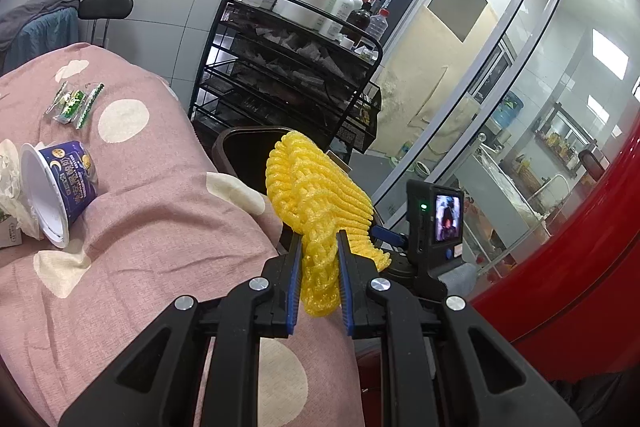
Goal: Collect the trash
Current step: 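Open the right tool to drop the orange net into the bin, then carry the yellow net over the bin and open the left tool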
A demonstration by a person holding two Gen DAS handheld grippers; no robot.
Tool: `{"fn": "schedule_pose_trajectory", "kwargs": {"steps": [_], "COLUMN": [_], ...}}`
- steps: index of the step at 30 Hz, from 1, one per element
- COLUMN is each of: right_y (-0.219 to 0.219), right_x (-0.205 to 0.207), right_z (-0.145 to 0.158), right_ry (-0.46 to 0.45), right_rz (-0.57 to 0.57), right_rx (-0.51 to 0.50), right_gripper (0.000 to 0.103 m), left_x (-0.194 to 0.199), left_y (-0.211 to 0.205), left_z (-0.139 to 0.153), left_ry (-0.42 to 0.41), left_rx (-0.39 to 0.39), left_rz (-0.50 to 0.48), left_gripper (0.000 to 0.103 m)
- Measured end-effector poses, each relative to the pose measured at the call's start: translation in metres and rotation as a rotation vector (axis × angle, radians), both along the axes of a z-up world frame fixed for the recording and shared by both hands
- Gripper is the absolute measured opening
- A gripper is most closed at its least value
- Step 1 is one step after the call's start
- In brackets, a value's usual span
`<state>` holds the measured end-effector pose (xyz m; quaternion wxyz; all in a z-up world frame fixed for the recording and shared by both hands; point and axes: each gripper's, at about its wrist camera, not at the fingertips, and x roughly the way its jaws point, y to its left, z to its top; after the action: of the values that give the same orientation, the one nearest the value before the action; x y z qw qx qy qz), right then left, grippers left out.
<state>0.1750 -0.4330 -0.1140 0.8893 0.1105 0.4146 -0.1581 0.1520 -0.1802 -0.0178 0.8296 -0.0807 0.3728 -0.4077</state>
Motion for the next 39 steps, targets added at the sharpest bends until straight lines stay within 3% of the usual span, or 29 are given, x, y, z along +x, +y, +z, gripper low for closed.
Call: {"fn": "schedule_pose_trajectory", "kwargs": {"steps": [14, 31, 32, 34, 36, 39], "right_y": [0.004, -0.009, -0.010, -0.011, -0.012, -0.013], "right_x": [-0.053, -0.076, -0.077, -0.078, -0.079, -0.078], "right_z": [0.044, 0.043, 0.043, 0.043, 0.042, 0.040], "right_ry": [-0.176, -0.172, -0.170, -0.173, -0.174, -0.165], "right_rz": [-0.060, -0.099, -0.100, -0.105, -0.108, -0.110], "right_rx": [-0.047, -0.003, -0.005, 0.000, 0.003, 0.007], "right_gripper": [0.082, 0.083, 0.083, 0.083, 0.083, 0.084], "left_x": [0.024, 0.073, 0.072, 0.071, 0.068, 0.065], "left_y": [-0.046, -0.113, -0.116, -0.122, -0.126, -0.125], "left_z": [-0.002, -0.041, -0.042, -0.044, -0.043, -0.040], "left_ry": [0.026, 0.127, 0.115, 0.091, 0.061, 0.042], "left_rx": [0.022, 0.162, 0.181, 0.222, 0.248, 0.235], "left_rz": [-0.066, -0.080, -0.079, -0.084, -0.088, -0.089], "left_gripper": [0.016, 0.016, 0.020, 0.035, 0.073, 0.081]}}
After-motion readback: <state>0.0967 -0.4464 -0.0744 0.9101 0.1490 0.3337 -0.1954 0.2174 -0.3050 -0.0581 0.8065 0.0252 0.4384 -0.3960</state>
